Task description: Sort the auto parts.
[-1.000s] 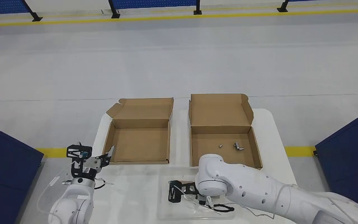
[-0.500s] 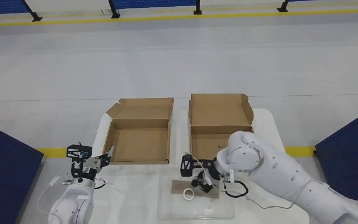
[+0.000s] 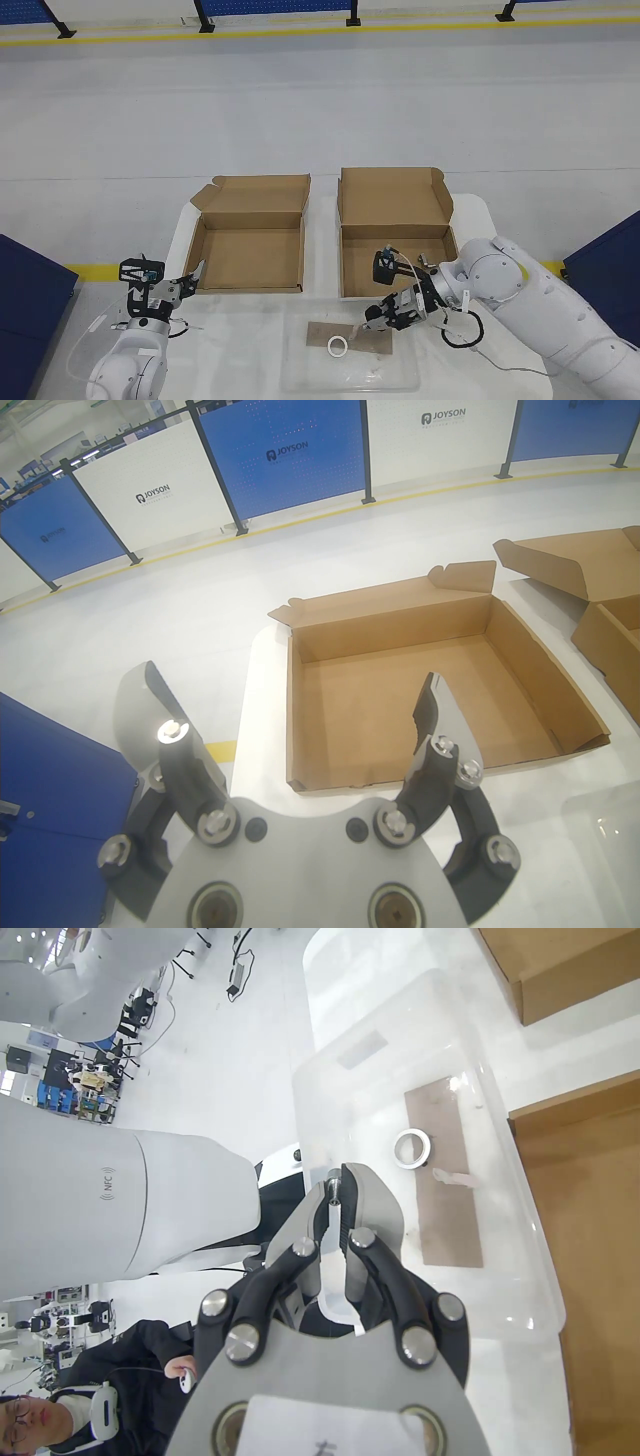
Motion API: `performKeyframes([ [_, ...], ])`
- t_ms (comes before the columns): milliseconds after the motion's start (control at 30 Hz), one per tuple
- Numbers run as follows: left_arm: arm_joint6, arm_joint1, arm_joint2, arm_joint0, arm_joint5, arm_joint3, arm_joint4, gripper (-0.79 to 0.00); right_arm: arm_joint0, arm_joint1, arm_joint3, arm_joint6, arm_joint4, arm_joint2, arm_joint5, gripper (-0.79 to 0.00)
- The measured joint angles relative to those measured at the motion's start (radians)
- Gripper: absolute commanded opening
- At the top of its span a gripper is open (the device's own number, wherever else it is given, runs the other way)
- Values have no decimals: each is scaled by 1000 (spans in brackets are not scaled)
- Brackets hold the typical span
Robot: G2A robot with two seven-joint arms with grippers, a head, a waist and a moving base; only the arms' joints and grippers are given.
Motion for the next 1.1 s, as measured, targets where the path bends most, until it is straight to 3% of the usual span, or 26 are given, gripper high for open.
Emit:
performKeyframes([
  [200, 0, 0, 0, 0, 0, 0, 0, 0, -10, -2, 2, -11, 11, -1, -3, -785],
  [333, 0, 0, 0, 0, 0, 0, 0, 0, -46, -2, 47, -79, 221, 22, -77, -785],
  [533, 0, 0, 0, 0, 0, 0, 0, 0, -74, 12, 8, -95, 565, 30, -95, -785],
  [700, 0, 0, 0, 0, 0, 0, 0, 0, -86, 20, -48, -63, 767, 33, -64, -785],
  [867, 0, 0, 0, 0, 0, 0, 0, 0, -92, 1, -63, 16, 957, 64, 15, -785],
  [1100, 0, 0, 0, 0, 0, 0, 0, 0, -88, -10, -46, 49, 995, 79, 48, -785],
])
